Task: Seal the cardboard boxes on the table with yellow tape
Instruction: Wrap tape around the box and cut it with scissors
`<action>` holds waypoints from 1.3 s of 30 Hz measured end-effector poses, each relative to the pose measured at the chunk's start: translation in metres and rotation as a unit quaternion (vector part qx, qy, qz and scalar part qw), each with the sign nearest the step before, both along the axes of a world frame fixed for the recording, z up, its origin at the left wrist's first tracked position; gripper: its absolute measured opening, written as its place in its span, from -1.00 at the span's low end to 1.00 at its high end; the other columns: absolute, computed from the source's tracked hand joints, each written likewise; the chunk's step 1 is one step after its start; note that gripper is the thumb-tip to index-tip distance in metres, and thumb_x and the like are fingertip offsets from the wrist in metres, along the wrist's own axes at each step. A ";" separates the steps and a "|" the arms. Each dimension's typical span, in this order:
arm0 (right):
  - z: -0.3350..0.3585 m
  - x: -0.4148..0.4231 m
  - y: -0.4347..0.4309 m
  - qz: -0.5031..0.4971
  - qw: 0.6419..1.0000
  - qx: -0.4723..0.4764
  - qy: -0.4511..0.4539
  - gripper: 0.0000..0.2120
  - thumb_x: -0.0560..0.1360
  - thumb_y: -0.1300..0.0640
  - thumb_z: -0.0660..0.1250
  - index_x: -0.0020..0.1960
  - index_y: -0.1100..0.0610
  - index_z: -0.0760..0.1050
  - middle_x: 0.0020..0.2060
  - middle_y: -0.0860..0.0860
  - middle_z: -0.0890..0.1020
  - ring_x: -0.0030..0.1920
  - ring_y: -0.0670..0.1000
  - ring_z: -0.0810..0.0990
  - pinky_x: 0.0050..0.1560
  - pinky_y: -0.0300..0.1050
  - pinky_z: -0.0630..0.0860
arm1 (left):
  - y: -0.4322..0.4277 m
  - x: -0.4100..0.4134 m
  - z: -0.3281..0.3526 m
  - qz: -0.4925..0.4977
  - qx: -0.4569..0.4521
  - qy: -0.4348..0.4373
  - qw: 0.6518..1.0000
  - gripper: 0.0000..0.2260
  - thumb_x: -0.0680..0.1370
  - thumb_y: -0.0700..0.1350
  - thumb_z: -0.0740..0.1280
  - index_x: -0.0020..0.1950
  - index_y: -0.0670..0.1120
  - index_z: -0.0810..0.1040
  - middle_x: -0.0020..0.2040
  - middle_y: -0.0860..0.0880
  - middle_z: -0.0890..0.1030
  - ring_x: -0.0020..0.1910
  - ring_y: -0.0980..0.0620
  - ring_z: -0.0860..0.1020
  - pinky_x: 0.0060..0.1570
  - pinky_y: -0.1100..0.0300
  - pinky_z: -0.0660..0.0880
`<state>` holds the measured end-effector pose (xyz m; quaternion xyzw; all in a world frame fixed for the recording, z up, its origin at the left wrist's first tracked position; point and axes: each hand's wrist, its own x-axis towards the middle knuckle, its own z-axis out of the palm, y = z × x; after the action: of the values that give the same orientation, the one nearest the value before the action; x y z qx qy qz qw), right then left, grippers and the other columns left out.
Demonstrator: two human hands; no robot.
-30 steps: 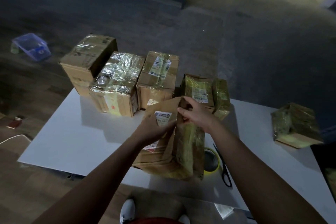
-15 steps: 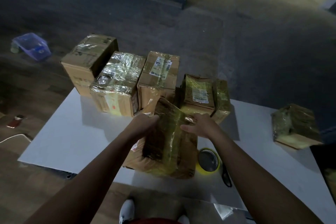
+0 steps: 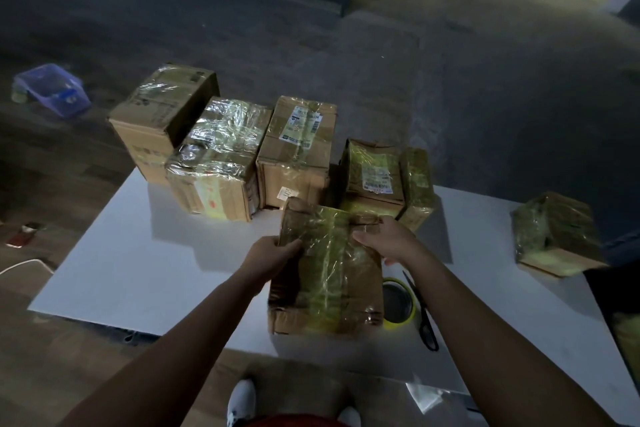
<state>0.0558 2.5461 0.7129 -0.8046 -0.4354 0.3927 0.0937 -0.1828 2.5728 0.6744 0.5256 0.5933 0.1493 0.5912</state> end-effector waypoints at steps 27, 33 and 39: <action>0.012 -0.034 0.016 0.140 0.954 0.266 0.011 -0.51 0.50 0.04 0.40 0.40 0.00 0.40 0.15 -0.03 0.49 0.12 0.01 0.52 0.09 -0.04 0.52 | 0.026 0.002 0.031 -0.043 0.126 0.064 0.989 -0.42 0.56 0.28 0.16 0.32 -0.15 0.52 0.24 -0.14 0.56 0.20 -0.12 0.52 0.16 0.04 0.46; -0.001 -0.022 0.018 0.163 0.966 0.198 -0.044 -0.44 0.44 -0.14 0.43 0.38 -0.02 0.41 0.26 -0.02 0.52 0.26 0.05 0.45 0.28 0.09 0.38 | 0.022 -0.010 0.044 -0.110 0.058 -0.029 0.992 -0.63 0.53 0.08 0.36 0.18 -0.17 0.55 0.05 -0.15 0.63 0.03 -0.08 0.62 0.04 0.09 0.58; -0.007 -0.013 0.012 0.145 0.975 0.168 0.007 -0.37 0.50 -0.08 0.38 0.49 0.05 0.26 0.37 0.02 0.39 0.31 0.01 0.42 0.18 -0.14 0.40 | 0.009 -0.013 0.027 -0.048 -0.028 -0.130 0.990 -0.54 0.42 0.15 0.42 0.15 -0.15 0.54 0.05 -0.15 0.65 0.07 -0.14 0.62 0.16 -0.04 0.52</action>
<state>0.0423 2.5583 0.7058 -0.7030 -0.6064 0.3290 0.1729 -0.1961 2.5820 0.7014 0.5131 0.4891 0.1713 0.6842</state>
